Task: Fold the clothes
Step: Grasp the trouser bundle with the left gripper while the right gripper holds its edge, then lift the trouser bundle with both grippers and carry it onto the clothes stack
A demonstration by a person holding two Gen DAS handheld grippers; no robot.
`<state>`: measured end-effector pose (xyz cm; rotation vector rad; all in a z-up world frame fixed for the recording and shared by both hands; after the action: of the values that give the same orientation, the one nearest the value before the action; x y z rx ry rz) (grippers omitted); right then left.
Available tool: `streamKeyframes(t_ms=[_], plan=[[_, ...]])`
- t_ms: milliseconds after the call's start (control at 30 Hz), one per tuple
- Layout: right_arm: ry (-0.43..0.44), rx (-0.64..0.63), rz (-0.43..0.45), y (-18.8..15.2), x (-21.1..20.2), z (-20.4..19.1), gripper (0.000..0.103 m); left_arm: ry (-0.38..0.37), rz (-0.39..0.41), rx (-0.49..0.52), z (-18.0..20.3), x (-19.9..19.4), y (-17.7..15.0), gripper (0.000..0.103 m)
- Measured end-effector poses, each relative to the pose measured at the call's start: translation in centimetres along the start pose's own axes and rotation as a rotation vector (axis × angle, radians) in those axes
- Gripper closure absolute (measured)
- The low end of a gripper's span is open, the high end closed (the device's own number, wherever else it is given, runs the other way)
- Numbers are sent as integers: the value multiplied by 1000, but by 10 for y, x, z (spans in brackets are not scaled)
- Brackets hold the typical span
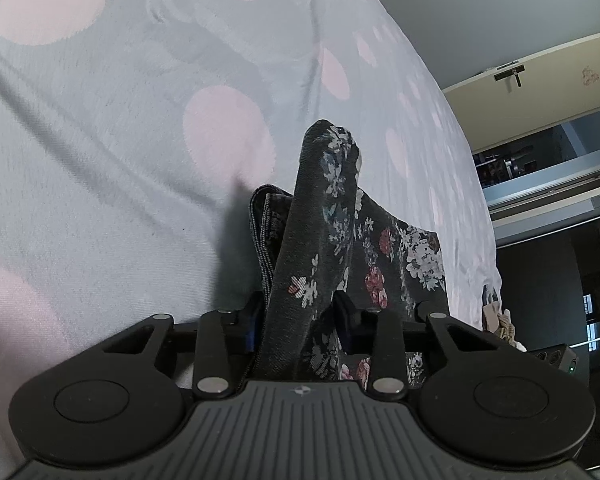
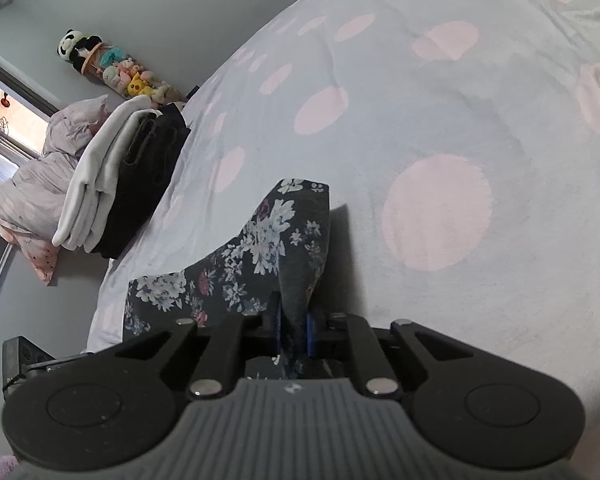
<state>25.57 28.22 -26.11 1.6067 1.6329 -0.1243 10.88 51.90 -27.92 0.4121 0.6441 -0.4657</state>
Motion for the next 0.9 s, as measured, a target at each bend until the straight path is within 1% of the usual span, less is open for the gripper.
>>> streamKeyframes(t_ms=[67,133,167,200,333,367,400,433,500,533,600,733,900], plan=[[-9,-3,-6,0,1,1,87,5,4,7,0,0,0,62],[-12,4,-16,-1,2,2,77,6,5,8,0,-1,-1,62],[-12,12,-23,-2,3,4,76,6,5,8,-1,-1,-1,62],[-23,16,-31,-3,3,6,69,7,5,9,-1,-2,-1,62],[-37,-6,-50,-6,5,6,68,11,6,9,-1,-2,0,62],[-38,-29,-56,-8,7,2,68,12,8,11,-1,-2,0,63],[-47,-51,-54,-8,8,0,71,14,11,14,0,-3,0,63],[-52,-73,-48,-8,7,-2,78,18,17,21,1,-3,0,63],[-34,-58,-27,-5,3,-4,89,27,30,39,4,-5,-1,64],[-24,-53,-21,-4,1,-6,91,32,37,45,6,-6,-2,65],[-10,-59,-8,-2,-5,-13,92,39,52,57,9,-10,-3,66],[27,-83,26,6,-20,-35,92,26,105,66,17,-25,-3,68],[79,-124,59,19,-41,-69,92,-7,208,71,34,-59,-2,68]])
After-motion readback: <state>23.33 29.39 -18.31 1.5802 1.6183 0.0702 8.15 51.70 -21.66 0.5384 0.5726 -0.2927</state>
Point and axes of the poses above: each gripper's, at about its wrist camera, not at the fingertips, and x roughly the way its jaws point, z to its right, y to its top, the point moved 9 cm from there along x, roughly the way its jaws point
